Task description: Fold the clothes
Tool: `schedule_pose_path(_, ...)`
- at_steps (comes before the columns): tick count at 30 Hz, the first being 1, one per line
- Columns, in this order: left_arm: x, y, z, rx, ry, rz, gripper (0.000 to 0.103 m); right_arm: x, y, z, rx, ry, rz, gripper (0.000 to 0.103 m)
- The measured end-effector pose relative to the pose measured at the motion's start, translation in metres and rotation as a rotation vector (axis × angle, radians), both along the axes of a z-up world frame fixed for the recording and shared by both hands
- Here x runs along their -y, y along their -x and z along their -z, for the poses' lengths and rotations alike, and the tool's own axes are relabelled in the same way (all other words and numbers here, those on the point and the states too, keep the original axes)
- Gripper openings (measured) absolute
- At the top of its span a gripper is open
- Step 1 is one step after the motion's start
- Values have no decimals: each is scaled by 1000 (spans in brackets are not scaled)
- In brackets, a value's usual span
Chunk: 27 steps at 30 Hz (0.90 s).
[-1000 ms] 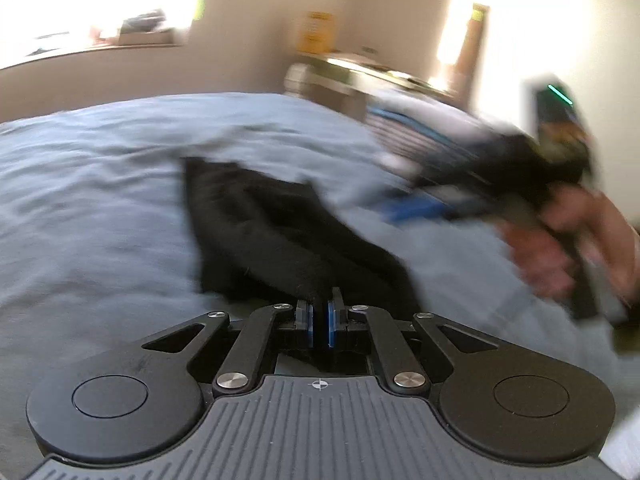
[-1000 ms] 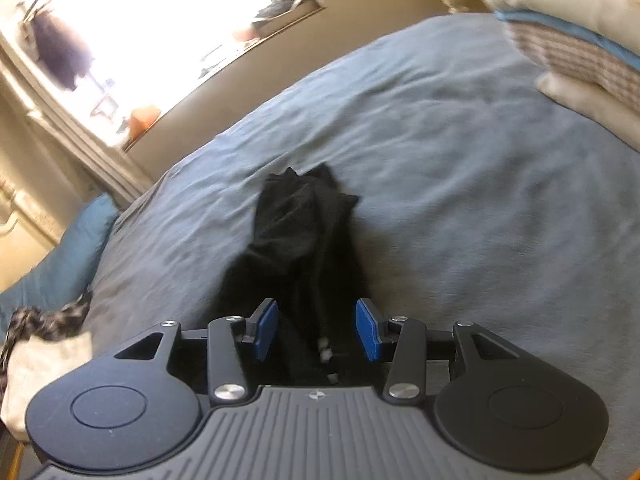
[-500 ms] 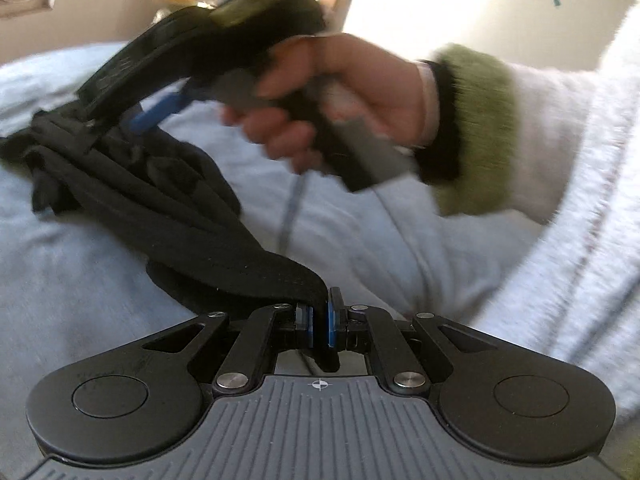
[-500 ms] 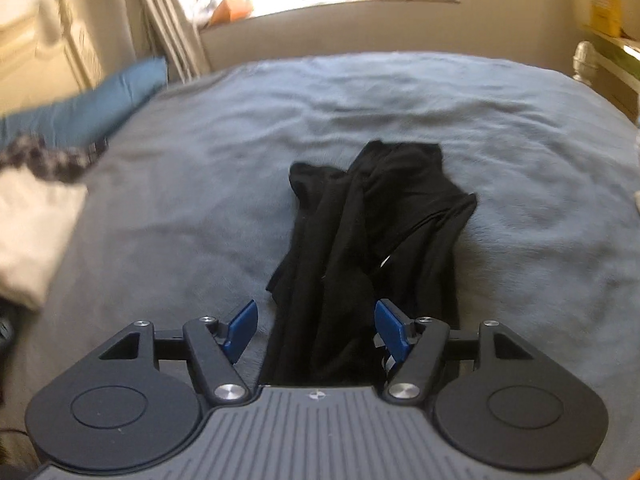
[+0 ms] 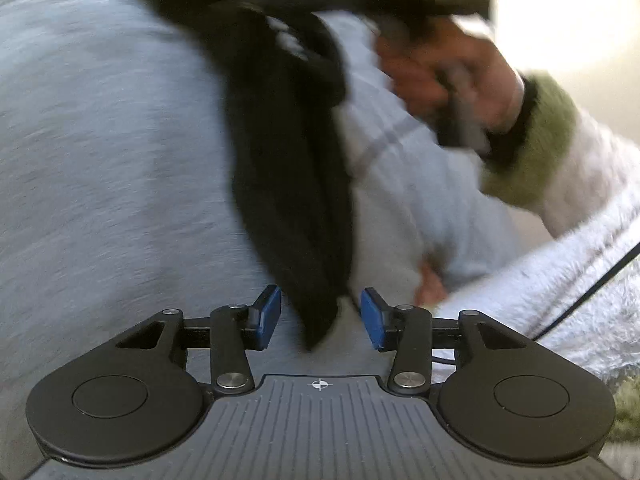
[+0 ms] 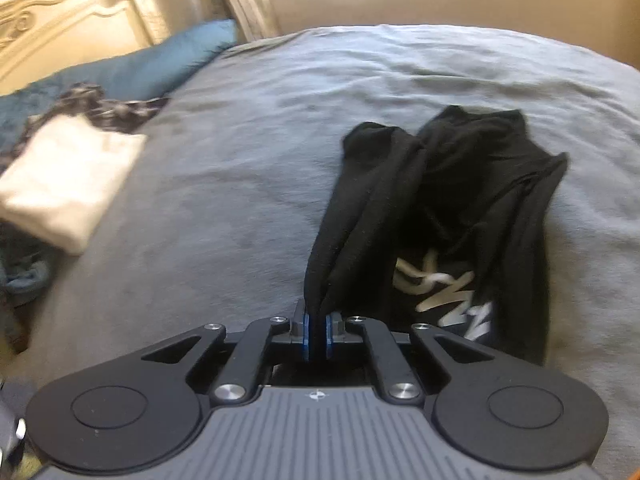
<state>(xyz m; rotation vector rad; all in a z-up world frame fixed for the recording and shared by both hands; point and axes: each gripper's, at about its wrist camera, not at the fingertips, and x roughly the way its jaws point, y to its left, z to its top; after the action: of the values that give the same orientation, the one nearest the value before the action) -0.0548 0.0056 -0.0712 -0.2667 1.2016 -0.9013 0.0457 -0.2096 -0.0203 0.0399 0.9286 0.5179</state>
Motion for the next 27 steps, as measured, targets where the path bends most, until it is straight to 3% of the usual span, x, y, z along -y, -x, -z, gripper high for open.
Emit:
schedule_pose_path(2,-19,-5,-5,24,3,-77,45,-7,4,-1,3,-6,-60,7)
schedule_pose_path(8,-66,-45,-34,119,111,-354,56,-39,35,0,-25,17,-248,7)
schedule_pose_path(13,-46,-73,-49,242,99,-370,64,-60,71,-1,-64,22,-415,7)
schedule_pose_path(17,-21,-88,-39,284,36,-342,83,-64,96,0,-123,31,-532,8)
schedule_pose_path(22,5,-101,-18,335,-98,-293,86,-53,105,-5,-204,15,-513,25)
schedule_pose_path(24,3,-105,-17,360,-125,-295,86,-40,103,-9,-214,-23,-451,46)
schedule_pose_path(27,-3,-110,-22,396,-139,-305,92,-12,99,-18,-210,-108,-323,50)
